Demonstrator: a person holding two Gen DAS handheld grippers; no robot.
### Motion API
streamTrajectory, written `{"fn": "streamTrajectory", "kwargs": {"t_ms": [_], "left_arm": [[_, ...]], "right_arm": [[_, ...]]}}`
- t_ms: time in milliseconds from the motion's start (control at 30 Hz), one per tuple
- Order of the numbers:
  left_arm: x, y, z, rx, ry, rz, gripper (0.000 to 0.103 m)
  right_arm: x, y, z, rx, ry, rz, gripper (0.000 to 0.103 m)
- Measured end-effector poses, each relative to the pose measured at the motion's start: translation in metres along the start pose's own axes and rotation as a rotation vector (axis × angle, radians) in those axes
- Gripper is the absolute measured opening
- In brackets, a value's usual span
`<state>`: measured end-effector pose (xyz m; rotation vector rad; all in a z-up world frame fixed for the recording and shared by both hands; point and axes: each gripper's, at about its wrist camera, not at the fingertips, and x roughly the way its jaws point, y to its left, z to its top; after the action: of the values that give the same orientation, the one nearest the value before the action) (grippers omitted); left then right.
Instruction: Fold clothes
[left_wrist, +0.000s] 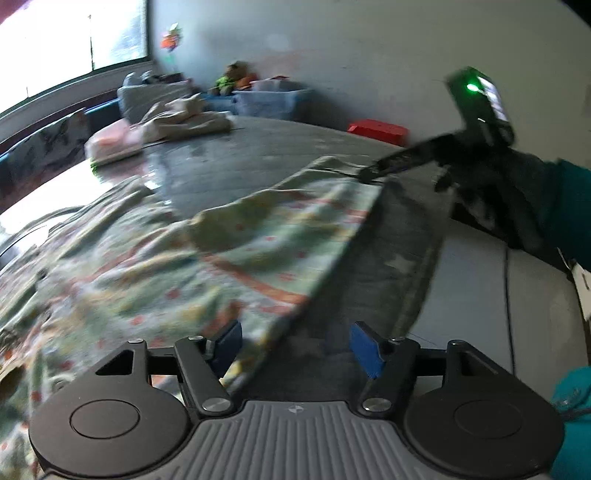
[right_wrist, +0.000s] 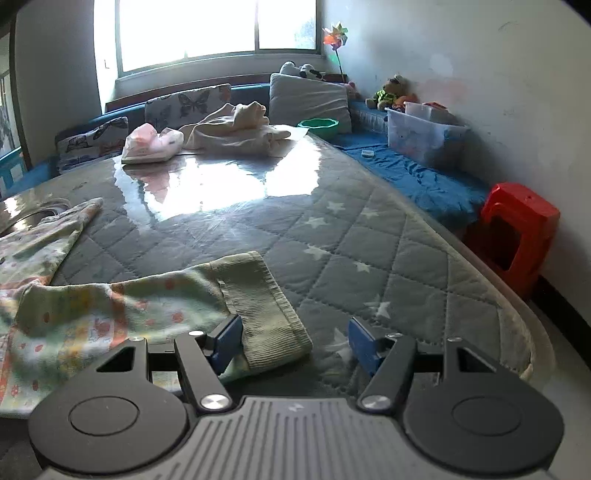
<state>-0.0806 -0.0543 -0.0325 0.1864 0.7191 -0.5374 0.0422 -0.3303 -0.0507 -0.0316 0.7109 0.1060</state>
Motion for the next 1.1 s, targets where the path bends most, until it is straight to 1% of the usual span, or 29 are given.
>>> {"fn": "streamTrajectory", "kwargs": {"t_ms": [133,300,400,467,500,533,567,667,767,867,1100], "left_arm": [[-0.007,0.004,0.004,-0.018,-0.031,0.002,0.069],[-0.014,0.021,0.011,-0.072,-0.063,0.052,0.072],[-0.013,0.023,0.011,-0.08,-0.059,0.065,0.074],[-0.012,0.024,0.01,-0.085,-0.056,0.072,0.075],[-0.012,0.024,0.01,-0.087,-0.054,0.076,0.076],[-0.012,0.025,0.01,-0.09,-0.052,0.08,0.077],[-0.011,0.025,0.01,-0.092,-0.051,0.083,0.078],[-0.01,0.026,0.008,-0.097,-0.046,0.093,0.079],[-0.011,0.028,0.005,-0.104,-0.043,0.101,0.083],[-0.013,0.033,0.002,-0.118,-0.047,0.114,0.084],[-0.033,0.053,-0.008,-0.185,-0.079,0.162,0.086]], "right_arm": [[-0.002,0.003,0.004,-0.008,-0.007,0.034,0.066],[0.004,0.005,0.002,-0.01,0.01,0.047,0.064],[0.003,0.005,0.002,-0.01,0.009,0.059,0.055],[0.001,0.005,0.002,-0.008,0.013,0.069,0.047],[0.001,0.005,0.002,-0.004,0.015,0.072,0.045],[0.0,0.005,0.003,0.001,0.015,0.081,0.041],[-0.002,0.005,0.003,0.006,0.014,0.092,0.032],[-0.005,0.004,0.005,0.022,0.011,0.124,0.016],[-0.013,0.007,0.009,0.035,-0.007,0.158,0.012],[-0.029,0.017,0.02,0.023,-0.052,0.232,0.012],[-0.063,0.071,0.055,-0.063,-0.116,0.453,0.011]]}}
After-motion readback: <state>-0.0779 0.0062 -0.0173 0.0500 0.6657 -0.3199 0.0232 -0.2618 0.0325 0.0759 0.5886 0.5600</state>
